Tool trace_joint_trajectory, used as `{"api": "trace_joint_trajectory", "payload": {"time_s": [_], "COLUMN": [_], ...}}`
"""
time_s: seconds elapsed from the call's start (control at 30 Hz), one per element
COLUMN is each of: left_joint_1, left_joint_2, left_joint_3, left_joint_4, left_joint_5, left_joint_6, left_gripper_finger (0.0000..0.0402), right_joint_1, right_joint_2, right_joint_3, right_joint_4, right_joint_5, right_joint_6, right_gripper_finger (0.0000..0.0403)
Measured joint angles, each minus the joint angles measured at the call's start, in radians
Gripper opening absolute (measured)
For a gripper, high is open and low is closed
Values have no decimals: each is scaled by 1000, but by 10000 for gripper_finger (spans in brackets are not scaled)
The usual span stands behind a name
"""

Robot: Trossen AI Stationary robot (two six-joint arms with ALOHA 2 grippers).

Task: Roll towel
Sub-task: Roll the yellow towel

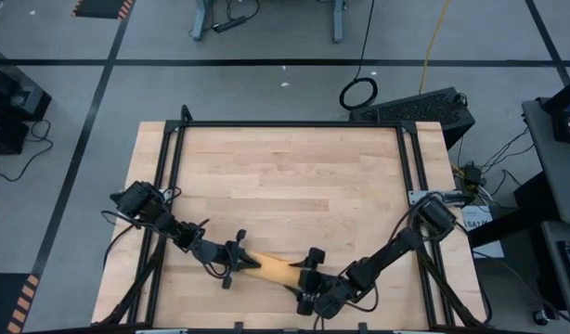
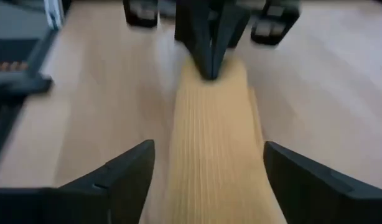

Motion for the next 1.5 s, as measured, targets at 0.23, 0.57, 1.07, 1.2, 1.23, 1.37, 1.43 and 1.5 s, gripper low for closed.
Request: {"api": "trace_joint_trajectory", "payload": {"time_s": [0.23,0.57,1.07,1.2,1.23,1.37,1.43,1.5], "left_joint_1": [2,12,25,27,31,73,96,112], "left_joint_2": [1,2,-102,-117,-106,-62,-46,-41], "left_joint_3": [2,3,3,26,36,59,59,58], "left_joint_4": [21,37,50,-10,-59,-211,-205,-201], "left_joint_5": [-2,-2,20,66,73,38,50,81], "left_joint_6": [0,-17,-17,40,52,34,16,-3], "left_gripper_finger": [11,11,11,11,11,11,11,11], "right_joint_1": [2,-14,-16,-20,-22,-30,-33,-34], "right_joint_2": [-116,34,115,115,115,115,115,115], "right_joint_3": [1,2,5,6,6,6,6,7], "right_joint_4": [1,176,186,164,160,143,122,89], "right_joint_5": [2,-3,69,68,68,67,67,67], "right_joint_6": [174,179,267,288,291,300,323,354], "right_gripper_finger": [306,194,9,14,14,4,2,2]}}
